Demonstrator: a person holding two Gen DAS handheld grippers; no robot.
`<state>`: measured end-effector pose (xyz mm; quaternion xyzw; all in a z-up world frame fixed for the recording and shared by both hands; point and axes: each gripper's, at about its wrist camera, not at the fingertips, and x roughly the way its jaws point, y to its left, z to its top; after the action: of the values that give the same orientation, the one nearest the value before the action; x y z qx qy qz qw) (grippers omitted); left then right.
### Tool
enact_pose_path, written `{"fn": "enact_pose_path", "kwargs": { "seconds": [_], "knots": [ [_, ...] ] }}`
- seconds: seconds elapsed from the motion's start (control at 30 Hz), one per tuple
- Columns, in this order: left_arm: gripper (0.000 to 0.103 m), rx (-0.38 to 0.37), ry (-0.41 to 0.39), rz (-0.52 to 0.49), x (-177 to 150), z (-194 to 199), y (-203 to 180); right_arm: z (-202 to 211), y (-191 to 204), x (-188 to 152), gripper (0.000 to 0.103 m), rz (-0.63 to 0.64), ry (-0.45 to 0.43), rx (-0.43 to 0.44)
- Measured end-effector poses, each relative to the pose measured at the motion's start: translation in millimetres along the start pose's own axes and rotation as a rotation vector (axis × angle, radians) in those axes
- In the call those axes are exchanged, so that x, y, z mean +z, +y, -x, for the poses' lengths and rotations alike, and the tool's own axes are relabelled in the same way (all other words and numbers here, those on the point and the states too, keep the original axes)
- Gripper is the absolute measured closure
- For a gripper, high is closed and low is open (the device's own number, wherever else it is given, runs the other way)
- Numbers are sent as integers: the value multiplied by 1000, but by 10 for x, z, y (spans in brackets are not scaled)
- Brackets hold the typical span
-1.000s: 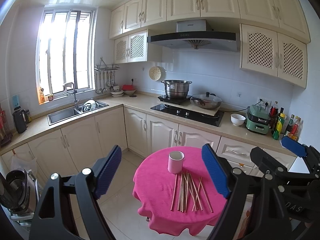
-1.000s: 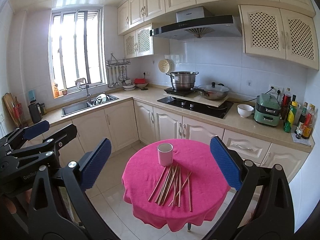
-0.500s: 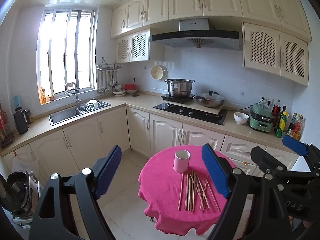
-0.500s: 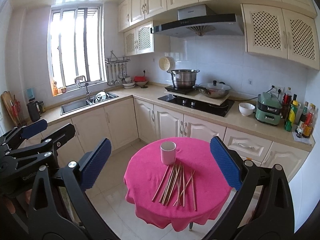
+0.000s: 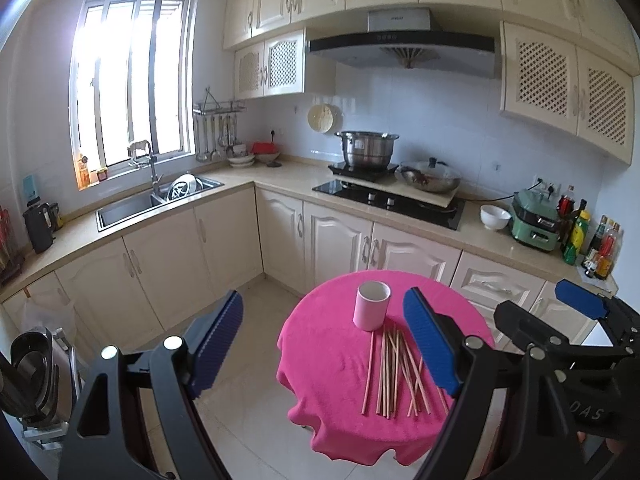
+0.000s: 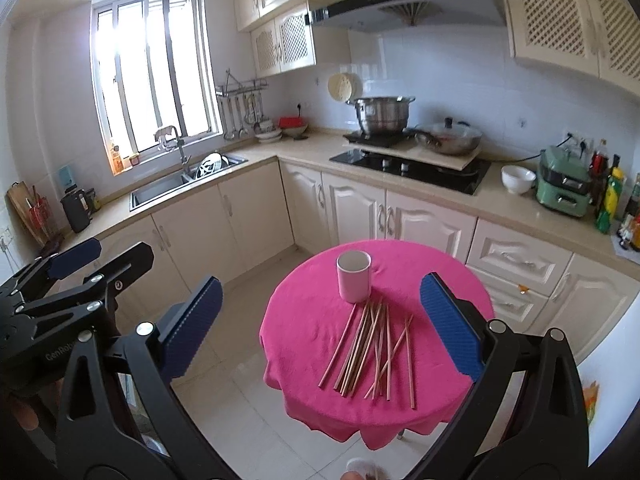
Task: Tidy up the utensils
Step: 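Lower the left gripper onto a single chopstick beside the pile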
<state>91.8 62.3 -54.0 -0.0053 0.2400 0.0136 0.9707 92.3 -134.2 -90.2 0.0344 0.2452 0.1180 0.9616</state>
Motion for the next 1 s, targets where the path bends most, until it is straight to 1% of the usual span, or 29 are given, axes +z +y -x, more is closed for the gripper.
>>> {"fn": "enact_pose_path", "kwargs": {
  "seconds": [0.13,0.23,0.3,0.37,0.4,0.43,0.47,0.53,0.6,0.63,0.67,0.7,0.73,0.77,0.83,0.9,0.93,0.97,1.0],
  "knots": [
    [22,17,28,-4,65,-362,-115,-366,-224,43,6,-24,40,36],
    [22,18,74,-7,118,-758,-255,-709,-439,85,6,-33,76,58],
    [22,13,131,-11,146,-1093,-354,-1002,-666,131,9,-63,117,77],
    [22,-5,206,-8,162,-1487,-452,-1332,-956,162,17,-113,178,99],
    [22,-10,234,-5,145,-1645,-485,-1463,-1063,164,17,-113,198,90],
    [22,-8,278,0,119,-1854,-518,-1611,-1179,156,19,-104,225,75],
    [22,-8,314,4,84,-2016,-538,-1769,-1312,138,23,-101,258,67],
    [22,-23,416,26,-49,-2430,-579,-2043,-1549,69,29,-122,324,64],
    [22,-24,498,46,-205,-2752,-604,-2314,-1775,-31,36,-144,398,62],
    [22,-20,520,52,-285,-2860,-605,-2413,-1849,-79,41,-151,428,60],
    [22,-11,566,55,-387,-3033,-621,-2564,-1962,-178,46,-153,480,53],
    [22,-11,614,53,-495,-3196,-644,-2640,-2017,-256,49,-153,508,50],
    [22,-16,633,53,-554,-3267,-657,-2716,-2060,-349,55,-156,541,49],
    [22,-21,676,46,-676,-3410,-688,-2823,-2139,-462,58,-166,585,52],
    [23,-35,748,23,-863,-3599,-744,-2954,-2210,-638,62,-176,648,54],
    [23,-49,794,0,-1025,-3757,-812,-3075,-2264,-810,64,-188,700,63],
    [31,-52,820,-17,-1103,-3826,-836,-3121,-2282,-899,64,-188,725,63],
    [36,-65,854,-32,-1206,-3919,-870,-3153,-2293,-984,66,-183,747,64],
    [43,-74,871,-35,-1256,-3947,-900,-3175,-2295,-1026,66,-182,761,66]
  ]
}}
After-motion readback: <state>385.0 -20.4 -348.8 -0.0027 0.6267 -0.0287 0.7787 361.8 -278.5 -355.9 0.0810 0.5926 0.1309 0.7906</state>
